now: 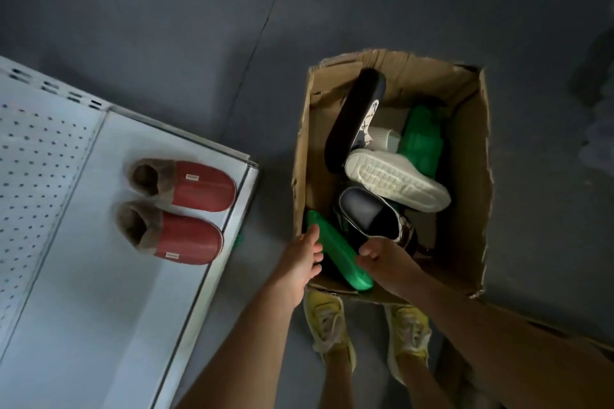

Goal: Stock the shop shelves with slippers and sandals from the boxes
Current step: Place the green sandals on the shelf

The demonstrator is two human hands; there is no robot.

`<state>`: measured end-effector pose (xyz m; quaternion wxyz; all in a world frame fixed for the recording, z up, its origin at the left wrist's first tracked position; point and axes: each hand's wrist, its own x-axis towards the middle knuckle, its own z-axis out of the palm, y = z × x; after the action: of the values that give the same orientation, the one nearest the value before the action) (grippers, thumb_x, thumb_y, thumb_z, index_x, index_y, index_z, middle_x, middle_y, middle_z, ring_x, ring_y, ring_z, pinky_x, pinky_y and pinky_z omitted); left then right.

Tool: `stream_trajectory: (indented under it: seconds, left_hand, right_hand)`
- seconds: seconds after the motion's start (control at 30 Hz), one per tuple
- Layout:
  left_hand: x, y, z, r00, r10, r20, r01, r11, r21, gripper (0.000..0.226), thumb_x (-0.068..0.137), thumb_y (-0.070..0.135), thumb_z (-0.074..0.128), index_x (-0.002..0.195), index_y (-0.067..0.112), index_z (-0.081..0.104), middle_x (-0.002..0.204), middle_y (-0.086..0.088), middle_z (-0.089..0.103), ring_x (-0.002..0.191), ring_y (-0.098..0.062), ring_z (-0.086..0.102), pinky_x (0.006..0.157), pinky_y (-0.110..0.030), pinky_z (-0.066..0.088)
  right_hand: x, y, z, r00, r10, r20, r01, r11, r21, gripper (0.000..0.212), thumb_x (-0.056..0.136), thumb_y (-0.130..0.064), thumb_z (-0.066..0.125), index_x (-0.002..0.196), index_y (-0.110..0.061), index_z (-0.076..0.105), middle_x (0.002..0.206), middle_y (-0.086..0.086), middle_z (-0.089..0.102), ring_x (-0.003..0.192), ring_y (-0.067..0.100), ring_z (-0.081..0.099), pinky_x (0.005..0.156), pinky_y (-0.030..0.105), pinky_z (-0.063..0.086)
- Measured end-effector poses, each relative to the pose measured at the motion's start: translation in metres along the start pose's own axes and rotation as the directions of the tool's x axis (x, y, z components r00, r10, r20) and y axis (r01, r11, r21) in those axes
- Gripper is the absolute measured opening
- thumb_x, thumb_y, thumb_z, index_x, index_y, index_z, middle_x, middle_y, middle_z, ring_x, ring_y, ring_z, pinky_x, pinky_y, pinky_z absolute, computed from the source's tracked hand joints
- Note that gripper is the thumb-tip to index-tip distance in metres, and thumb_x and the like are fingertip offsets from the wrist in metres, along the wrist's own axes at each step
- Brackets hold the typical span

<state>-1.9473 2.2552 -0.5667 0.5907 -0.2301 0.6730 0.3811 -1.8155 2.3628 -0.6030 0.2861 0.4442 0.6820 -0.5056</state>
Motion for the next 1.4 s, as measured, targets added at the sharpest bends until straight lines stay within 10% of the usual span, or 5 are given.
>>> stream_trajectory:
  seconds: [0.23,0.43,0.9,1.17,1.4]
  left_hand:
    - [0.058,-0.046,0.009,0.996,-0.068,-0.062,0.065,0.997,-0.047,0.044,0.103,0.031,0.045,0.143,0.014,0.044,0.149,-0.010,0.043,0.135,-0.026,0.043,0.108,-0.036,0.036]
    - [0.070,-0.063,0.014,0.997,-0.031,-0.071,0.029,0.999,-0.028,0.043,0.103,0.029,0.045,0.144,0.017,0.043,0.148,-0.007,0.044,0.127,-0.022,0.046,0.103,-0.032,0.039]
    - [0.031,-0.054,0.059,0.922,0.168,-0.348,-0.160,0.986,0.052,0.049,0.077,0.019,0.081,0.114,0.011,0.049,0.121,-0.011,0.056,0.101,-0.022,0.059,0.096,-0.043,0.051]
    - [0.038,-0.027,0.077,0.988,0.155,-0.012,-0.150,0.930,-0.335,0.027,0.088,0.006,0.066,0.113,0.015,0.059,0.121,-0.011,0.066,0.106,-0.025,0.065,0.075,-0.036,0.055]
    - [0.068,-0.001,0.080,0.959,0.272,-0.074,-0.282,0.934,-0.219,0.038,0.090,0.008,0.064,0.127,0.015,0.056,0.118,0.001,0.065,0.102,-0.015,0.061,0.069,-0.032,0.052]
  right_hand:
    - [0.044,0.015,0.052,0.989,0.116,0.093,-0.087,0.957,-0.276,0.092,0.073,-0.057,0.068,0.143,-0.017,0.024,0.139,0.010,0.033,0.126,0.035,0.044,0.096,0.046,0.045]
    - [0.044,0.022,0.058,0.998,0.058,0.029,-0.042,0.916,-0.399,0.041,0.094,-0.026,0.047,0.129,-0.010,0.033,0.131,0.014,0.050,0.116,0.037,0.054,0.084,0.038,0.042]
    - [0.004,0.043,-0.023,0.974,0.205,-0.099,-0.136,0.873,0.469,0.023,0.089,-0.005,0.046,0.089,-0.022,0.062,0.092,0.016,0.062,0.088,0.034,0.059,0.077,0.043,0.050]
    - [0.004,0.020,-0.048,0.994,0.101,0.035,-0.095,0.678,0.729,0.015,0.095,-0.021,0.052,0.091,-0.029,0.064,0.095,0.003,0.068,0.085,0.019,0.066,0.063,0.030,0.053]
    - [0.077,0.039,-0.104,0.908,0.179,-0.379,0.093,0.796,0.598,0.017,0.095,-0.024,0.056,0.106,-0.015,0.063,0.093,0.003,0.062,0.091,0.020,0.058,0.074,0.029,0.048]
